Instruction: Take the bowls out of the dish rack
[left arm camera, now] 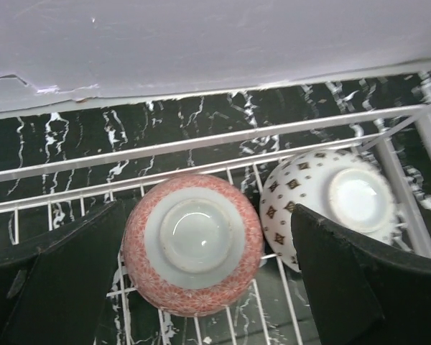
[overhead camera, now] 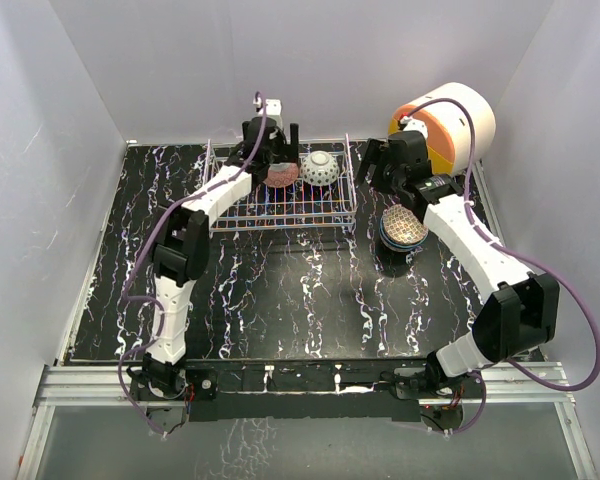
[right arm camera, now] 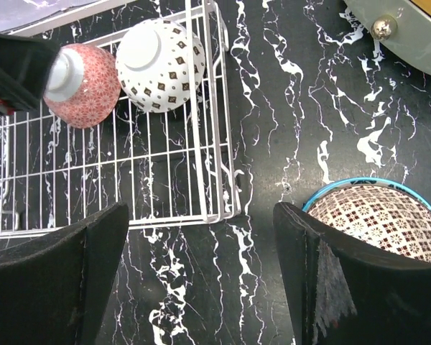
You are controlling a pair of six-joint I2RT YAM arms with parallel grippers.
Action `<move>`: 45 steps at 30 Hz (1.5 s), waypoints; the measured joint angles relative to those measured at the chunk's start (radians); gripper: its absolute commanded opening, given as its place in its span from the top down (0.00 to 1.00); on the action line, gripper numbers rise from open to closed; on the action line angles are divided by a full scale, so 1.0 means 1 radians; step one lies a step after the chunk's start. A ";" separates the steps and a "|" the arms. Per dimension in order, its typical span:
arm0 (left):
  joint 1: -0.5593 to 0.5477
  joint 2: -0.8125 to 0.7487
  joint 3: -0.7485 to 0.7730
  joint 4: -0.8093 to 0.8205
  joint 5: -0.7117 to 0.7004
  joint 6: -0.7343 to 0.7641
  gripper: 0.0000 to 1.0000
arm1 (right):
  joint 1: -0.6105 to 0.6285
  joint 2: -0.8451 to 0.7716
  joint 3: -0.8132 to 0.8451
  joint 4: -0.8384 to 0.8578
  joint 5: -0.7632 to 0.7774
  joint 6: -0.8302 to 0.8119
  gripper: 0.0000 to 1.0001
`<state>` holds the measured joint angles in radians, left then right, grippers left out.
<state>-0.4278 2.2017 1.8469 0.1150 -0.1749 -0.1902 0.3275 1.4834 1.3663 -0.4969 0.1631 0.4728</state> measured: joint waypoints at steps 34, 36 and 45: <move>-0.037 0.110 0.034 0.010 -0.124 0.096 0.66 | -0.146 0.004 -0.134 0.148 -0.312 -0.002 0.19; -0.034 0.110 0.034 0.010 -0.124 0.092 0.69 | -0.146 0.009 -0.134 0.153 -0.319 0.000 0.19; -0.027 0.108 0.032 0.007 -0.098 0.076 0.72 | -0.147 0.018 -0.134 0.159 -0.336 0.001 0.21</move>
<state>-0.4545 2.3100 1.8793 0.1223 -0.2729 -0.1143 0.1802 1.5017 1.2320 -0.3378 -0.1734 0.4736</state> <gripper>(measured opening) 0.492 0.796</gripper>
